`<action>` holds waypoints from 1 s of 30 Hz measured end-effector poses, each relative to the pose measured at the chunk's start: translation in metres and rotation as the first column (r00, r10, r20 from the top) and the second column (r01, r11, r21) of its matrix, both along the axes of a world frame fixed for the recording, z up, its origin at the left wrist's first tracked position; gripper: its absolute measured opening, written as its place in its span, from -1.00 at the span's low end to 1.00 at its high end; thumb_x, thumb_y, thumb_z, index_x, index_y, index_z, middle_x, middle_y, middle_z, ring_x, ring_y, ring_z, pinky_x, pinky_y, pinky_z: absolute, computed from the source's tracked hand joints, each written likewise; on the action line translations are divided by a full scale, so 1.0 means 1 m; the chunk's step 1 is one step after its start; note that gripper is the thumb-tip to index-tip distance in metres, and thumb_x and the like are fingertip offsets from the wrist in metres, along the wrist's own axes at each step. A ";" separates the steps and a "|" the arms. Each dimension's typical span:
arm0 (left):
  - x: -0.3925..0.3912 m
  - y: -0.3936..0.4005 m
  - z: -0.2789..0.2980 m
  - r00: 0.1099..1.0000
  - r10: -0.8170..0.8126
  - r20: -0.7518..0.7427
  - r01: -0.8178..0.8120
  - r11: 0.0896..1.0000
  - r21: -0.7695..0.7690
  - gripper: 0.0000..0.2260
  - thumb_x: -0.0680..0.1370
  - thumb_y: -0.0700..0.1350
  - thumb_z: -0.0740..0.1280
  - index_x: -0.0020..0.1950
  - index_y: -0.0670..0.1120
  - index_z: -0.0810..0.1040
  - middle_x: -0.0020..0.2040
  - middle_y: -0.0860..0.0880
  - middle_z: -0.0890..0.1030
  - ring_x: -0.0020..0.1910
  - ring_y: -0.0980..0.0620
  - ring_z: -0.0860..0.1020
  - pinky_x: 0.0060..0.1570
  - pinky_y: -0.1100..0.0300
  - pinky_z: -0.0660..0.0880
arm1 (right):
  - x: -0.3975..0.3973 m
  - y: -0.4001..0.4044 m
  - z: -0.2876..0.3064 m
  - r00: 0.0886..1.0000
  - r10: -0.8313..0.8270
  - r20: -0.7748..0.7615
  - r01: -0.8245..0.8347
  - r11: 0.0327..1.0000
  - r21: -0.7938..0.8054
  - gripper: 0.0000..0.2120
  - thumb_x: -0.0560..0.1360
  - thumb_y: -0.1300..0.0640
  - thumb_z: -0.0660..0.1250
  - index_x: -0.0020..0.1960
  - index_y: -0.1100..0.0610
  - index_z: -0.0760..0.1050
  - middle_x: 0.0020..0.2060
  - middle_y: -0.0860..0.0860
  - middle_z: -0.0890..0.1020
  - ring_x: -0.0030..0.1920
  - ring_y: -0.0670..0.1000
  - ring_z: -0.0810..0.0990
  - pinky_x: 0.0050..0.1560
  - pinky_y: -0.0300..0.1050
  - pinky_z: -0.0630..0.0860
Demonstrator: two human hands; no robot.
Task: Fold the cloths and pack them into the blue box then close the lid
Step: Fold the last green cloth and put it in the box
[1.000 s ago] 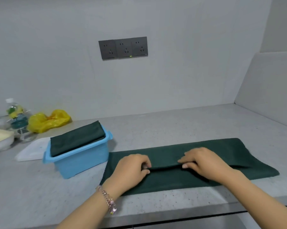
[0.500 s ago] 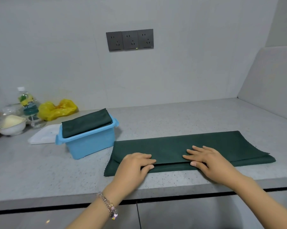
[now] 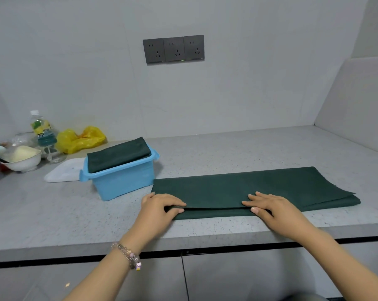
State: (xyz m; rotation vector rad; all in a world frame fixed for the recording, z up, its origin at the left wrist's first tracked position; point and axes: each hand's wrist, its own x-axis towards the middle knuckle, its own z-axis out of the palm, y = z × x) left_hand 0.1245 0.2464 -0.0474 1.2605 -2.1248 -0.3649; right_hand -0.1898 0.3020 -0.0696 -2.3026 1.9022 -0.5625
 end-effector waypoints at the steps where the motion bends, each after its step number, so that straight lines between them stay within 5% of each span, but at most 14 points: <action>1: 0.007 -0.001 0.001 1.000 -0.002 -0.026 0.003 0.999 0.046 -0.88 0.47 -0.07 0.44 -0.07 0.14 0.68 -0.05 0.30 0.59 0.05 0.30 0.52 0.40 0.06 0.14 | 0.000 0.000 0.000 1.000 -0.001 0.006 0.001 1.000 0.004 -0.68 0.62 -0.02 0.09 0.35 -0.17 0.37 0.40 -0.16 0.33 0.46 -0.17 0.16 0.46 -0.23 0.03; 6: 0.035 0.004 0.001 0.999 -0.019 -0.042 0.023 0.994 0.110 -0.78 0.51 -0.14 0.39 -0.02 0.21 0.61 0.06 0.24 0.60 0.13 0.34 0.48 0.46 0.11 -0.03 | 0.004 0.003 -0.001 1.000 -0.015 -0.018 0.015 1.000 -0.001 -0.67 0.62 -0.02 0.08 0.37 -0.17 0.34 0.41 -0.16 0.32 0.47 -0.16 0.16 0.46 -0.21 0.01; 15: 0.047 0.012 -0.004 0.993 -0.093 0.075 0.081 0.986 0.145 -0.77 0.56 -0.10 0.32 0.21 0.06 0.58 0.31 0.12 0.49 0.33 0.30 0.32 0.45 0.19 0.01 | 0.008 0.010 0.002 0.994 -0.031 -0.101 0.031 1.000 0.000 -0.65 0.62 -0.05 0.04 0.39 -0.24 0.26 0.44 -0.14 0.28 0.49 -0.14 0.09 0.47 -0.17 -0.08; 19: 0.050 0.016 -0.005 0.994 -0.103 0.043 0.095 0.981 0.167 -0.75 0.58 -0.12 0.29 0.23 0.06 0.56 0.37 0.11 0.43 0.38 0.27 0.26 0.36 0.39 0.07 | 0.010 0.013 0.005 0.993 -0.030 -0.114 0.024 0.998 -0.050 -0.65 0.62 -0.06 0.04 0.39 -0.25 0.25 0.45 -0.13 0.27 0.49 -0.14 0.07 0.46 -0.18 -0.08; 27: 0.053 0.017 -0.006 0.996 -0.072 0.057 0.062 0.983 0.171 -0.75 0.58 -0.15 0.28 0.24 0.01 0.56 0.38 0.08 0.42 0.42 0.19 0.26 0.37 0.35 0.07 | 0.017 0.014 0.006 0.986 -0.004 -0.169 0.012 0.999 0.043 -0.63 0.64 -0.05 -0.03 0.42 -0.27 0.18 0.48 -0.14 0.18 0.50 -0.13 0.04 0.46 -0.16 -0.06; 30: 0.045 0.014 -0.003 0.987 -0.001 0.160 -0.014 0.995 0.094 -0.79 0.56 -0.06 0.29 0.17 0.06 0.61 0.33 0.08 0.49 0.38 0.16 0.33 0.44 0.17 0.01 | 0.016 0.013 0.006 0.986 0.001 -0.169 0.011 0.998 0.069 -0.63 0.64 -0.06 -0.04 0.42 -0.28 0.17 0.49 -0.15 0.17 0.50 -0.13 0.03 0.46 -0.13 -0.01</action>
